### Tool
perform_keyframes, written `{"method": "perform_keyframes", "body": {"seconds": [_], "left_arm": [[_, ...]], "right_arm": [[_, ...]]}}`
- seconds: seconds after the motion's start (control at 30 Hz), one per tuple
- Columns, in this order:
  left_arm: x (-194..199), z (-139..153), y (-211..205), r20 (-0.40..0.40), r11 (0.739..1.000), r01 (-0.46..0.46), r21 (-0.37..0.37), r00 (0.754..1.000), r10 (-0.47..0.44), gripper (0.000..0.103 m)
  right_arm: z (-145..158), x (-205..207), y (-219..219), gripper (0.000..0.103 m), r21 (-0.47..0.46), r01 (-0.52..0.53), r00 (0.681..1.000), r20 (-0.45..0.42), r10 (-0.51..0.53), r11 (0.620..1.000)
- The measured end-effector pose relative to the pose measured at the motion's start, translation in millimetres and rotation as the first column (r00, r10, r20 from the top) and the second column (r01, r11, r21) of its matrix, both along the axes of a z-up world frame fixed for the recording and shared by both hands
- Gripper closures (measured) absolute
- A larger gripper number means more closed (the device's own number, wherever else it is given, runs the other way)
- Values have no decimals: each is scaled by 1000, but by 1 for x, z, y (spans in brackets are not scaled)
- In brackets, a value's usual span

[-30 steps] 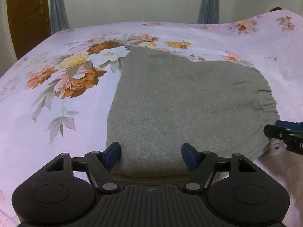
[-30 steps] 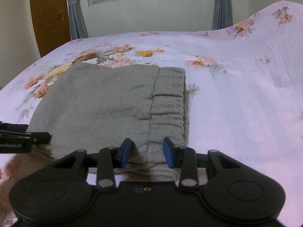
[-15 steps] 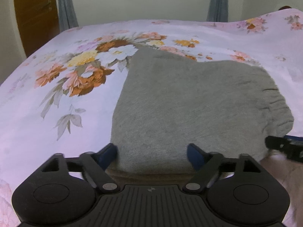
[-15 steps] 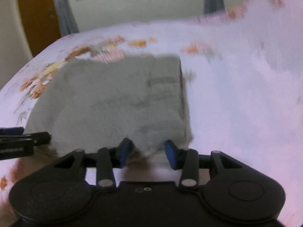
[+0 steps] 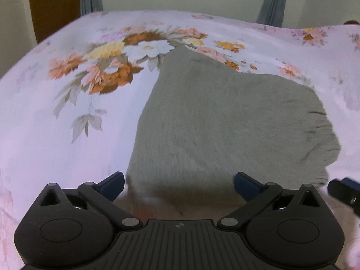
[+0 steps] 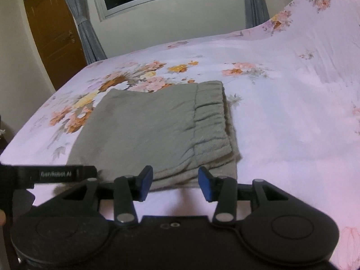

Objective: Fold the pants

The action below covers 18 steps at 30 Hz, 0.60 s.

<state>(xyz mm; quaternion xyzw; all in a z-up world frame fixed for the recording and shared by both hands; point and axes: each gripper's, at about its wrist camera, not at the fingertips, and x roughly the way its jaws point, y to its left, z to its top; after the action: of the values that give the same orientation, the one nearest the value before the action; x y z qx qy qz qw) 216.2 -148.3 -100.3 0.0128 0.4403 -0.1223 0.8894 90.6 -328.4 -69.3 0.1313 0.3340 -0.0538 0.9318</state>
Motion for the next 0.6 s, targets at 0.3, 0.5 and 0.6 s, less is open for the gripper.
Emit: {"method": "perform_keyframes", "body": {"seconds": [0.3, 0.5, 0.6], "left_arm": [[-57, 43, 25, 78, 996, -46, 73, 996, 40, 0], [-102, 70, 42, 162, 998, -28, 56, 987, 18, 0], [-128, 81, 40, 203, 991, -17, 136, 979, -11, 0]], "right_arm": [[28, -55, 23, 38, 9, -45, 998, 36, 44, 999], [37, -85, 31, 36, 24, -47, 998, 34, 46, 999], [39, -99, 32, 33, 28, -40, 999, 21, 39, 999]]}}
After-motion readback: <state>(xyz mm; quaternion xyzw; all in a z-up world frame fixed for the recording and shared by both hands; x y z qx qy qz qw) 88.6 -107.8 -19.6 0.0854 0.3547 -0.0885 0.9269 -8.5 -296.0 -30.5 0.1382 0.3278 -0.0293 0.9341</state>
